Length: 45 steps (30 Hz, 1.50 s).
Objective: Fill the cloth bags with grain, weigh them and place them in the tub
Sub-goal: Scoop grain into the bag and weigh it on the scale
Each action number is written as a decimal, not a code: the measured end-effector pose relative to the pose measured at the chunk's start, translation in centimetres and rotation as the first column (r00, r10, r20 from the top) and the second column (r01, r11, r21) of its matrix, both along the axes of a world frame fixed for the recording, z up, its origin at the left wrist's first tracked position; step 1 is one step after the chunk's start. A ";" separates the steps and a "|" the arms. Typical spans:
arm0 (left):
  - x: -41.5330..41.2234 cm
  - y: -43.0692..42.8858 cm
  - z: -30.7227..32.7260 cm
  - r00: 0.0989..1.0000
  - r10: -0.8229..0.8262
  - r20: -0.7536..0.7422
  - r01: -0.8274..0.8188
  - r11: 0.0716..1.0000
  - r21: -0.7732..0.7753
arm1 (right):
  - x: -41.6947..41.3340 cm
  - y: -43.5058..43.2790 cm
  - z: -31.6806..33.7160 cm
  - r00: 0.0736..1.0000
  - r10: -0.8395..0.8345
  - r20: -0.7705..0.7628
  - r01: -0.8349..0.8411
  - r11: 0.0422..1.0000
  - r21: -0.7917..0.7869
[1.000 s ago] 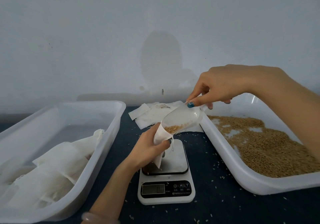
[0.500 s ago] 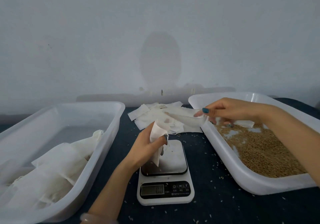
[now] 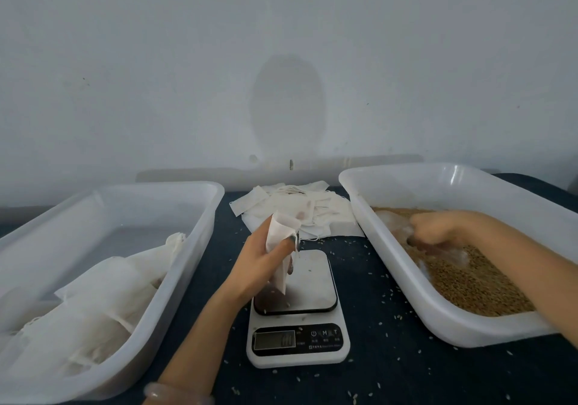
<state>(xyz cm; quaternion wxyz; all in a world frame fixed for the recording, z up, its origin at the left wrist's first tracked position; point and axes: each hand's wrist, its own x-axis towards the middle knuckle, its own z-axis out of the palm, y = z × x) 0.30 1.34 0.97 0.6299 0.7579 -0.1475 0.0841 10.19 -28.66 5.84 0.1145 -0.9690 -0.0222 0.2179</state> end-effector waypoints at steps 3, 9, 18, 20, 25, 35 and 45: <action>0.0 0.0 -0.1 1.000 0.016 -0.002 -0.016 1.000 -0.002 | -0.5 0.5 0.1 0.998 -0.006 -0.065 0.008 1.000 0.025; 0.0 0.0 0.0 1.000 0.018 -0.008 -0.017 1.000 0.006 | -0.5 2.1 0.2 0.999 0.008 -0.044 -0.009 1.000 -0.025; 0.1 0.1 -0.3 0.999 0.042 0.028 -0.042 0.999 -0.018 | -3.1 4.9 2.8 0.833 0.211 0.511 -0.098 0.966 -0.238; 0.1 0.0 -0.4 0.996 0.082 0.018 -0.082 0.996 -0.034 | -5.0 7.4 3.5 0.755 0.171 0.633 -0.231 0.973 0.012; -0.3 -0.1 0.1 0.989 0.134 0.060 -0.138 0.989 0.058 | -9.4 13.5 2.0 0.828 0.079 0.555 -0.354 0.841 0.408; -0.4 -0.5 0.8 0.990 0.127 0.056 -0.138 0.956 0.261 | -9.0 14.4 -2.6 0.739 -0.111 0.664 -0.349 0.780 0.519; 1.6 2.1 -1.3 0.988 0.117 0.102 -0.144 0.937 0.317 | -6.2 14.1 -6.3 0.889 -0.170 0.426 -0.260 0.579 0.773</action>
